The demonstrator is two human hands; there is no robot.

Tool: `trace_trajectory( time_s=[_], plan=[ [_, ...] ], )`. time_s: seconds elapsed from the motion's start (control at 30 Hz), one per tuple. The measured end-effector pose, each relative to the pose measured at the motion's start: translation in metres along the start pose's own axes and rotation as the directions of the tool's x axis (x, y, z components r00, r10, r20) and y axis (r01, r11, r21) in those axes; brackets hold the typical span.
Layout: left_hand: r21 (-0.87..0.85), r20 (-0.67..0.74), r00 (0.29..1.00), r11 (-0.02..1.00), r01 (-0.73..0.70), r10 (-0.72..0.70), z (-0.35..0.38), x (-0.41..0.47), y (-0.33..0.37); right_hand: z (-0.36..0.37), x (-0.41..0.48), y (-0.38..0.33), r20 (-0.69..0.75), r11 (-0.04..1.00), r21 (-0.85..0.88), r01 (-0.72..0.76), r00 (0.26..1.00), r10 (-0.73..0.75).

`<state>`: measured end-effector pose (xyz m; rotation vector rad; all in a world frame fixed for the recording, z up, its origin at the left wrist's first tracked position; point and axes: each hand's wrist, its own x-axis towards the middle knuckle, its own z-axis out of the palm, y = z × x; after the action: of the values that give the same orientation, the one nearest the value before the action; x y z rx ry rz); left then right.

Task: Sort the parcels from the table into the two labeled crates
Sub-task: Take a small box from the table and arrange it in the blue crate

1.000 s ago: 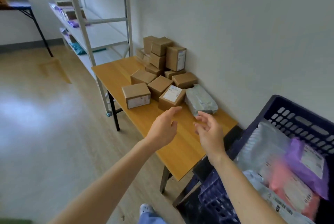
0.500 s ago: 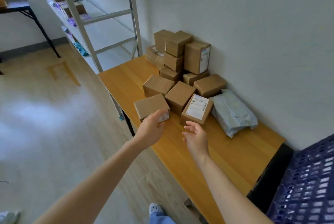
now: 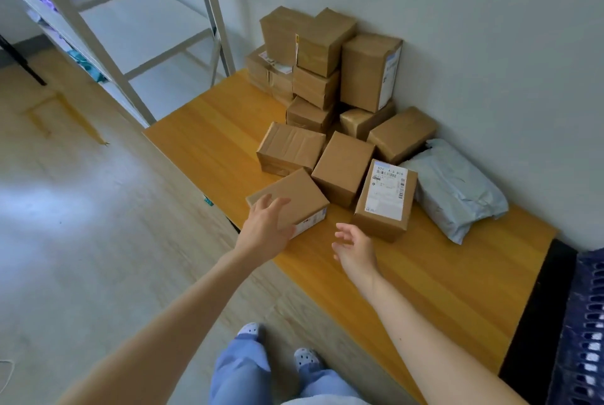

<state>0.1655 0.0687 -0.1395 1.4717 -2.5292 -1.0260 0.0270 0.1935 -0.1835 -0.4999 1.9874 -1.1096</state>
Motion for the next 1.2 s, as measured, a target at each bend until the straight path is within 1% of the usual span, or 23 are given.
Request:
trace_trajectory(
  time_s=[0.13, 0.27, 0.43, 0.57, 0.67, 0.77, 0.87, 0.97, 1.07, 1.13, 1.2],
  plan=[
    [0.069, 0.109, 0.993, 0.996, -0.050, 0.042, -0.009, 0.030, -0.013, 0.028, 0.009, -0.004, -0.017, 0.994, 0.069, -0.082, 0.996, 0.084],
    [0.157, 0.218, 0.971, 0.979, -0.134, 0.098, -0.008, 0.055, -0.030, 0.059, 0.013, -0.007, -0.067, 0.975, 0.157, -0.157, 0.983, 0.169],
    [0.275, 0.301, 0.948, 0.943, -0.187, 0.100, 0.002, 0.081, -0.042, 0.084, 0.018, -0.007, -0.117, 0.958, 0.197, -0.207, 0.965, 0.233],
    [0.297, 0.338, 0.933, 0.926, -0.231, 0.124, 0.007, 0.095, -0.043, 0.094, 0.021, -0.007, -0.147, 0.945, 0.254, -0.207, 0.957, 0.249],
    [0.336, 0.325, 0.933, 0.903, -0.269, 0.157, 0.008, 0.097, -0.042, 0.101, 0.020, -0.007, -0.146, 0.924, 0.326, -0.202, 0.954, 0.260],
    [0.335, 0.319, 0.928, 0.893, -0.299, 0.191, 0.005, 0.097, -0.040, 0.103, 0.019, -0.008, -0.149, 0.900, 0.395, -0.187, 0.953, 0.263],
    [0.264, 0.337, 0.926, 0.927, -0.268, 0.172, -0.001, 0.097, -0.041, 0.104, 0.017, -0.010, -0.140, 0.882, 0.442, -0.161, 0.959, 0.245],
    [0.112, 0.357, 0.919, 0.969, -0.219, 0.166, -0.007, 0.096, -0.042, 0.101, 0.011, -0.014, -0.123, 0.857, 0.495, -0.144, 0.965, 0.233],
    [-0.045, 0.393, 0.905, 0.986, -0.160, 0.165, -0.016, 0.097, -0.044, 0.096, 0.005, -0.016, -0.110, 0.812, 0.569, -0.130, 0.967, 0.232],
    [-0.189, 0.432, 0.888, 0.979, -0.081, 0.157, -0.023, 0.096, -0.045, 0.092, -0.001, -0.020, -0.090, 0.779, 0.615, -0.118, 0.972, 0.218],
    [-0.335, 0.463, 0.870, 0.942, -0.004, 0.169, -0.030, 0.095, -0.046, 0.087, -0.008, -0.027, -0.070, 0.755, 0.648, -0.104, 0.978, 0.194]
  ],
)
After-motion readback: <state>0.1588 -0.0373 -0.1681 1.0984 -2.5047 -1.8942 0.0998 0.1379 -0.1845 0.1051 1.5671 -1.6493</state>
